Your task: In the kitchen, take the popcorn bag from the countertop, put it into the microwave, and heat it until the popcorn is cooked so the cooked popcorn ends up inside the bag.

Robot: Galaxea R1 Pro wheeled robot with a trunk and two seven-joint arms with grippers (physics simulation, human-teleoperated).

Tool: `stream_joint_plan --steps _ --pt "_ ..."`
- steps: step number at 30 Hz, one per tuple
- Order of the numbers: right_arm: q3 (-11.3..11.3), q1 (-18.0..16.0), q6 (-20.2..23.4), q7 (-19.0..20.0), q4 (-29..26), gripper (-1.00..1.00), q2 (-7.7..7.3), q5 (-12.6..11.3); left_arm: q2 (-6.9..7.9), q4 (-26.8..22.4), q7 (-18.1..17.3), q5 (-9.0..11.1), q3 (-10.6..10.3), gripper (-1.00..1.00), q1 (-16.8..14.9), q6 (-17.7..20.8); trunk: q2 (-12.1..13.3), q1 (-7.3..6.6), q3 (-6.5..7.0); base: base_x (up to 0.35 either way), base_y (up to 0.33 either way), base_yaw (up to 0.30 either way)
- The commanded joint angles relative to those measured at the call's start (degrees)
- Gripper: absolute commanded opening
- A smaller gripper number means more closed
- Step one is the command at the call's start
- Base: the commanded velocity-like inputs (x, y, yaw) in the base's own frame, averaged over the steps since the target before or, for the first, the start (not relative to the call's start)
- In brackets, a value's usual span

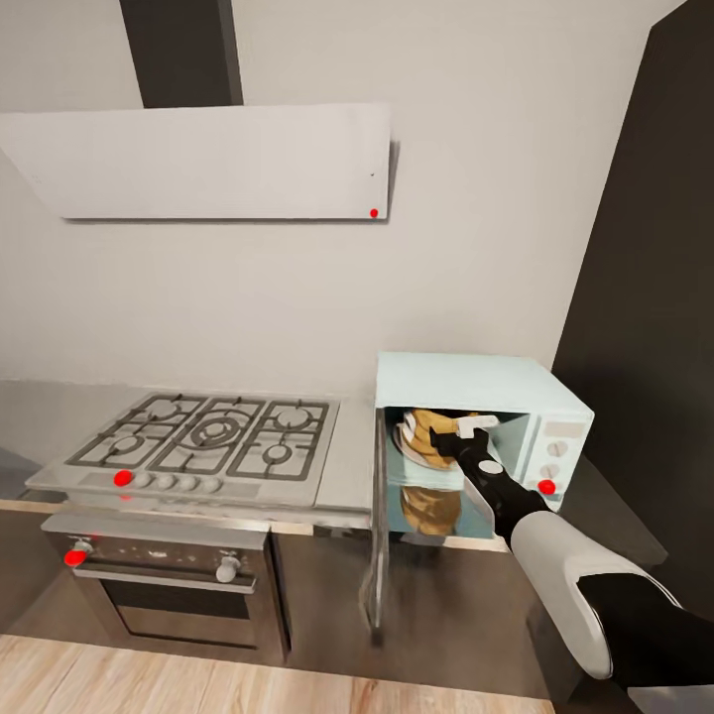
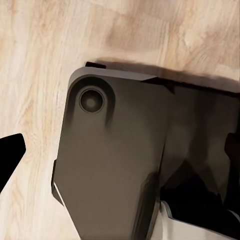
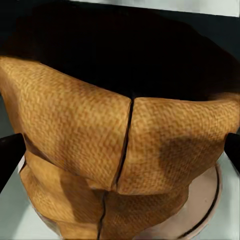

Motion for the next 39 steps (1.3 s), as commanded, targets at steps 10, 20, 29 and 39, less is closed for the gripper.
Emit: stream_joint_plan --steps 10,20,29,39 --pt "0.5 -0.1 -0.1 -0.3 0.1 1.00 -0.09 0.1 -0.11 -0.1 0.0 0.2 0.2 1.00 0.1 -0.1 -0.1 0.04 -0.09 0.022 0.000 0.000" --pt "0.5 -0.1 -0.1 -0.3 0.0 1.00 -0.10 0.1 -0.17 -0.1 0.0 0.2 0.2 1.00 0.1 -0.1 -0.1 0.04 -0.09 0.066 0.000 0.000" --pt "0.5 -0.1 -0.1 -0.3 -0.1 1.00 -0.15 0.1 -0.29 -0.1 0.0 0.2 0.2 1.00 0.1 -0.1 -0.1 0.04 -0.09 -0.187 -0.065 0.000" --pt "0.6 0.0 -0.1 -0.3 0.0 1.00 -0.04 0.1 -0.30 -0.1 0.0 0.2 0.3 1.00 0.1 -0.1 -0.1 0.04 -0.09 -0.329 -0.142 0.000"
